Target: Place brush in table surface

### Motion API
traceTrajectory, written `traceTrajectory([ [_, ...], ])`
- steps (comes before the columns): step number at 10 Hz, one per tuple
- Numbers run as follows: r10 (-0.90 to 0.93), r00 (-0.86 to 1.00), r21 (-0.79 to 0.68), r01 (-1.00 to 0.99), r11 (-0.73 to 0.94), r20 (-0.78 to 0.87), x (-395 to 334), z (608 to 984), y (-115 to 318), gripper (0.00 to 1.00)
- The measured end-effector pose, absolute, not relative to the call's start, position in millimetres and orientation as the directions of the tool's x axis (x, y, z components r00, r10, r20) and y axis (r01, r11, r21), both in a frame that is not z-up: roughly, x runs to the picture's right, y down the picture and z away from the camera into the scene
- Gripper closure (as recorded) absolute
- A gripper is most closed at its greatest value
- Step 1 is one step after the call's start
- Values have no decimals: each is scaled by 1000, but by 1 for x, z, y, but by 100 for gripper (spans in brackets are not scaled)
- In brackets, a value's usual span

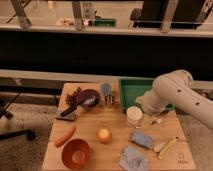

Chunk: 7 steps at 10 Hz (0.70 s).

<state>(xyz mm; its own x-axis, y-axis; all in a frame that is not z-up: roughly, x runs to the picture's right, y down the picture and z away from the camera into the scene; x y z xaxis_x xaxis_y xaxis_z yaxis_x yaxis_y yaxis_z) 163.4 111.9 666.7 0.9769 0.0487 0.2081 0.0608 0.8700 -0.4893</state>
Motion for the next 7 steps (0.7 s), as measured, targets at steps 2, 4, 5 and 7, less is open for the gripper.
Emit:
traceTrajectory([
  [2, 30, 972, -474, 86, 876, 231, 147, 664, 110, 20],
  [4, 14, 969, -457, 104, 883, 246, 134, 663, 108, 20],
  [5, 9, 968, -452, 109, 885, 249, 130, 664, 107, 20],
  [7, -3, 966, -443, 120, 889, 257, 117, 667, 104, 20],
])
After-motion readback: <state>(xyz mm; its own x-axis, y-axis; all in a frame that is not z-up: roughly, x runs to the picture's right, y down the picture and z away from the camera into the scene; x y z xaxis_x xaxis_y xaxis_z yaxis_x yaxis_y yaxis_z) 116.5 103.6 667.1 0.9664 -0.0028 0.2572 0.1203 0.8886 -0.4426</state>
